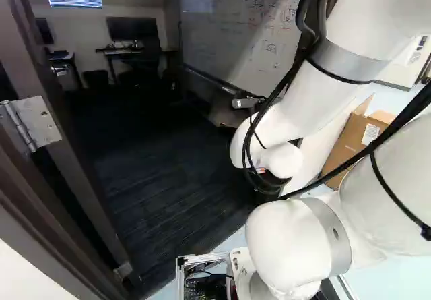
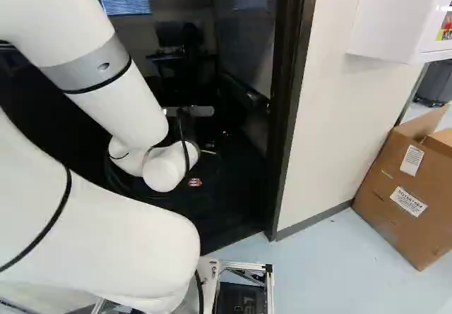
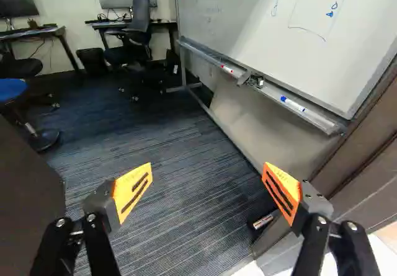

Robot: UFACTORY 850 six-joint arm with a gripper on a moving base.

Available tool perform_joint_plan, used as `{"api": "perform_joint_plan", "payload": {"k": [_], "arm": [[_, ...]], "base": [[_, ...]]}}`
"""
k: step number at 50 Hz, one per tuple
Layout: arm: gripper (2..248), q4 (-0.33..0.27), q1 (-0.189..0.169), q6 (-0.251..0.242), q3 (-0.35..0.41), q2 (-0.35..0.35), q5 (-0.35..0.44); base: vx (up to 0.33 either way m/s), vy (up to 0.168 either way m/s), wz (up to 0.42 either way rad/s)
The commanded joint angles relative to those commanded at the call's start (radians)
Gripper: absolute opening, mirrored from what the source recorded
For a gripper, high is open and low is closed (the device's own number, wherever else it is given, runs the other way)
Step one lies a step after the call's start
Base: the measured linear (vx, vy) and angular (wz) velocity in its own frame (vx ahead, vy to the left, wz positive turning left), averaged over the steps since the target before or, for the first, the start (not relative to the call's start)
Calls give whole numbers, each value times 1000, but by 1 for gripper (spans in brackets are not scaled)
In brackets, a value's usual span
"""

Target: Open the door and move inside

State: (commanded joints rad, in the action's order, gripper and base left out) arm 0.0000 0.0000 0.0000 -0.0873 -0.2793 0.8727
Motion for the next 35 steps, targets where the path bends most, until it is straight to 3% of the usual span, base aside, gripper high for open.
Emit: {"api": "perform_joint_plan", "payload": {"k": [35], "arm": [[247, 0, 0, 0, 0, 0, 0]], "base": [[81, 26, 125]]}}
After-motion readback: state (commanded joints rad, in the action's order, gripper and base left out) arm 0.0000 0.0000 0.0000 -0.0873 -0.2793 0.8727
